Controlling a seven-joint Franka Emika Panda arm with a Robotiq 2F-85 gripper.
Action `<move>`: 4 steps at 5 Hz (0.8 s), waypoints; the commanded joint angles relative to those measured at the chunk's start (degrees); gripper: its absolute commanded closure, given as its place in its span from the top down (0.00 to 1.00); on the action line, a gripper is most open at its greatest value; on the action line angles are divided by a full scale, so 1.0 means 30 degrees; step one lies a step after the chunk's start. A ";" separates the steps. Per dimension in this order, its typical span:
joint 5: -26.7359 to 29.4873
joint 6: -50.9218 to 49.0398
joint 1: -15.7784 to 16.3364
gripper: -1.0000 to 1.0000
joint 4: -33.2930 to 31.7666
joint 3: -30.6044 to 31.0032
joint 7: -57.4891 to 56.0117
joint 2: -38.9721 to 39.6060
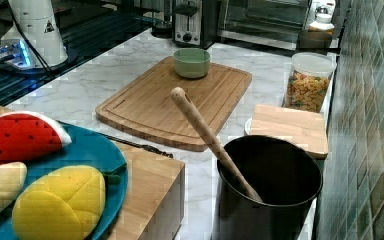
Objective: Open the drawer.
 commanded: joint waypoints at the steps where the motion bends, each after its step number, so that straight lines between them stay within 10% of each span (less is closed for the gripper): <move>1: -0.0616 -0.0283 0.0043 1.00 0.0083 0.0018 -0.0146 0.0205; 4: -0.2984 0.1785 -0.0159 1.00 -0.3019 -0.2984 -1.0102 -0.1497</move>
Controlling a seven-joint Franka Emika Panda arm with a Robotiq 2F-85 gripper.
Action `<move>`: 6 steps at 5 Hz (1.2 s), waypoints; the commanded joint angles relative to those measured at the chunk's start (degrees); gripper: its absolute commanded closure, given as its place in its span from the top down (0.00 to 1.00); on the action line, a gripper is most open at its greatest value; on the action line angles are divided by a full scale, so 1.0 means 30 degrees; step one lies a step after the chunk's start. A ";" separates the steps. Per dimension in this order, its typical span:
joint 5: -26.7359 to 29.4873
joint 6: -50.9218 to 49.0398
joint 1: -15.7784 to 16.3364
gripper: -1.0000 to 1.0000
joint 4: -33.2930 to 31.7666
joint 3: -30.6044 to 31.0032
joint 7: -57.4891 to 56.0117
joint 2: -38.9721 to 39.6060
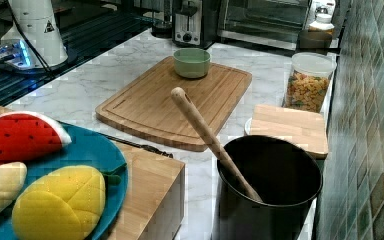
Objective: Open the drawer.
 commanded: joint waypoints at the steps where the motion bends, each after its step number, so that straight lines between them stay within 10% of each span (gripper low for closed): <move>1: -0.1667 0.4033 -0.1610 1.00 -0.3766 -0.2419 -0.7710 -0.2432; 6: -0.3551 0.9603 -0.3335 1.00 -0.4932 -0.3887 -1.2966 -0.0240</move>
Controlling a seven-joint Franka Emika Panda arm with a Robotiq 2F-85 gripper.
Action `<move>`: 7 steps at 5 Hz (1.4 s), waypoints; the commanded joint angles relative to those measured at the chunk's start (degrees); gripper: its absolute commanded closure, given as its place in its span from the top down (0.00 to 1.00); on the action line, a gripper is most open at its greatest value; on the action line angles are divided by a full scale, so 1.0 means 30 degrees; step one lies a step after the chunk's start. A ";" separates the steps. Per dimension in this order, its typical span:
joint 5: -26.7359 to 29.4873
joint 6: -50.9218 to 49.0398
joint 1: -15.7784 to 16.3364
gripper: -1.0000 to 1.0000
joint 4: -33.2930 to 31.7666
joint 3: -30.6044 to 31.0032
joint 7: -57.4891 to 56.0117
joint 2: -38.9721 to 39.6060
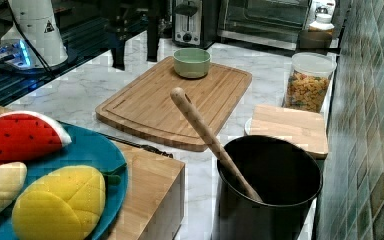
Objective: Open the drawer.
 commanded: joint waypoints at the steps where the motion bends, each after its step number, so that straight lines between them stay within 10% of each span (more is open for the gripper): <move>1: -0.1220 0.2762 -0.0730 1.00 0.0160 -0.0729 -0.2696 0.1497; 3: -0.2477 0.3506 -0.0911 1.00 0.0189 -0.1615 -0.1367 0.2693; 7: 0.0738 0.5123 -0.2082 1.00 -0.1428 -0.1454 -0.1680 0.3295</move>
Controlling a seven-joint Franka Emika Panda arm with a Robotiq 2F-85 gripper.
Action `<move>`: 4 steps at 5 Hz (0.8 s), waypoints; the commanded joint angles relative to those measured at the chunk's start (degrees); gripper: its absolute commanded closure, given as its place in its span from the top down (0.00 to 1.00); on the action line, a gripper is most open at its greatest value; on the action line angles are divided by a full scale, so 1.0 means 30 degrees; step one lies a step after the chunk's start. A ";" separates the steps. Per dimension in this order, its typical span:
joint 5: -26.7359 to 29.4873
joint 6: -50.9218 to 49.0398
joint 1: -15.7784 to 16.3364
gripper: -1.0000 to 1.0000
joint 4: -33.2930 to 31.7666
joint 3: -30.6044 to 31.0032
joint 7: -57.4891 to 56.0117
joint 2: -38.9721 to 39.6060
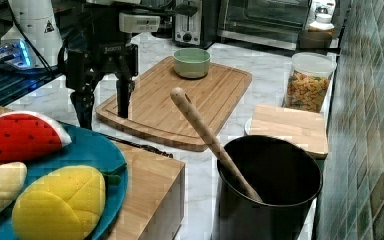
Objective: Open the drawer.
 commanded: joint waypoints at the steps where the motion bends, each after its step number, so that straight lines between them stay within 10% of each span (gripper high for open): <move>1: 0.1776 0.1464 -0.0861 1.00 -0.1056 0.0071 -0.0123 0.0503; 4: 0.2685 0.3168 -0.0556 1.00 -0.1356 -0.0322 -0.1383 0.1867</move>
